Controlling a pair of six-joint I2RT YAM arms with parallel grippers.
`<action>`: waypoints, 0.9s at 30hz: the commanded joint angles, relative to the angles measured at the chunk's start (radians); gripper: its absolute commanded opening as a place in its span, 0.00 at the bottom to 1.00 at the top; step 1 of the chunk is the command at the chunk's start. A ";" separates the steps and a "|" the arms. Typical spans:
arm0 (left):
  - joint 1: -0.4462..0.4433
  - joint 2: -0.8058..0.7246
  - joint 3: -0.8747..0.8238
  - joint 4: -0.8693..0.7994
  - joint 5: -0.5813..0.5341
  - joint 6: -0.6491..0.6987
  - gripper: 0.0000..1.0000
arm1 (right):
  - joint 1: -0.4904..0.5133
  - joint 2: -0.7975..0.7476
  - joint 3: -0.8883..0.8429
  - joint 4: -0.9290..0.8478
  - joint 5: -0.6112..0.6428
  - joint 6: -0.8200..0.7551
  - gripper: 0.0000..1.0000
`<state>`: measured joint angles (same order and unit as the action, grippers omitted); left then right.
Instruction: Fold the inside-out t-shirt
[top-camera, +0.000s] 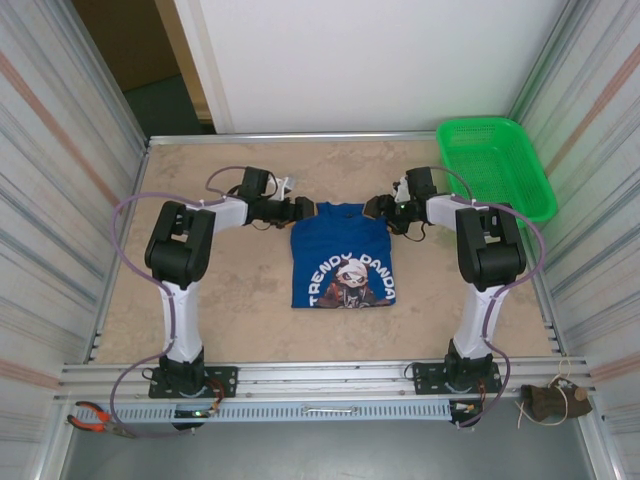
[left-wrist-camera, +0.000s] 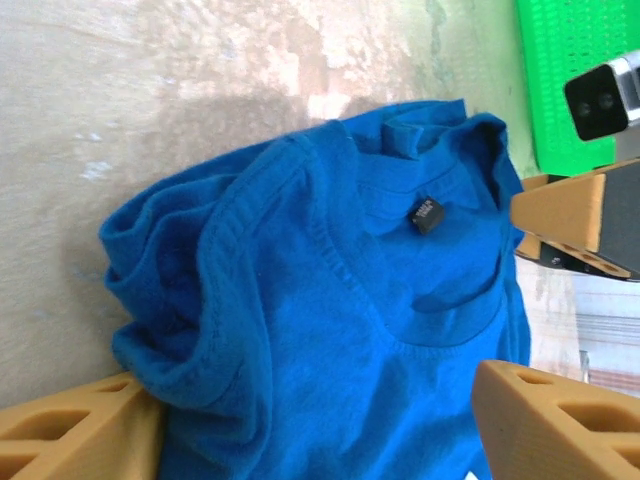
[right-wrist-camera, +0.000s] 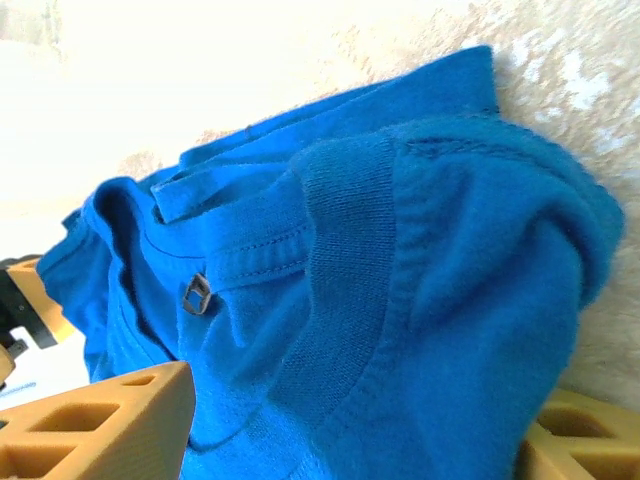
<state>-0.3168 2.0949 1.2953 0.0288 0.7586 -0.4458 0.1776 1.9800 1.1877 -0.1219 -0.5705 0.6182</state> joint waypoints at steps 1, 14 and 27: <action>-0.024 0.028 -0.027 0.038 0.065 -0.016 0.75 | 0.004 0.033 -0.008 0.018 -0.023 0.025 0.66; -0.042 0.011 0.012 -0.170 -0.244 0.050 0.80 | -0.006 0.069 -0.023 0.084 -0.031 0.090 0.60; -0.068 0.050 0.028 -0.164 -0.282 0.075 0.15 | 0.001 0.085 -0.035 0.097 -0.010 0.120 0.10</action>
<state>-0.3843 2.1109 1.3499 -0.1162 0.4862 -0.3878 0.1699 2.0388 1.1713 -0.0219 -0.5819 0.7280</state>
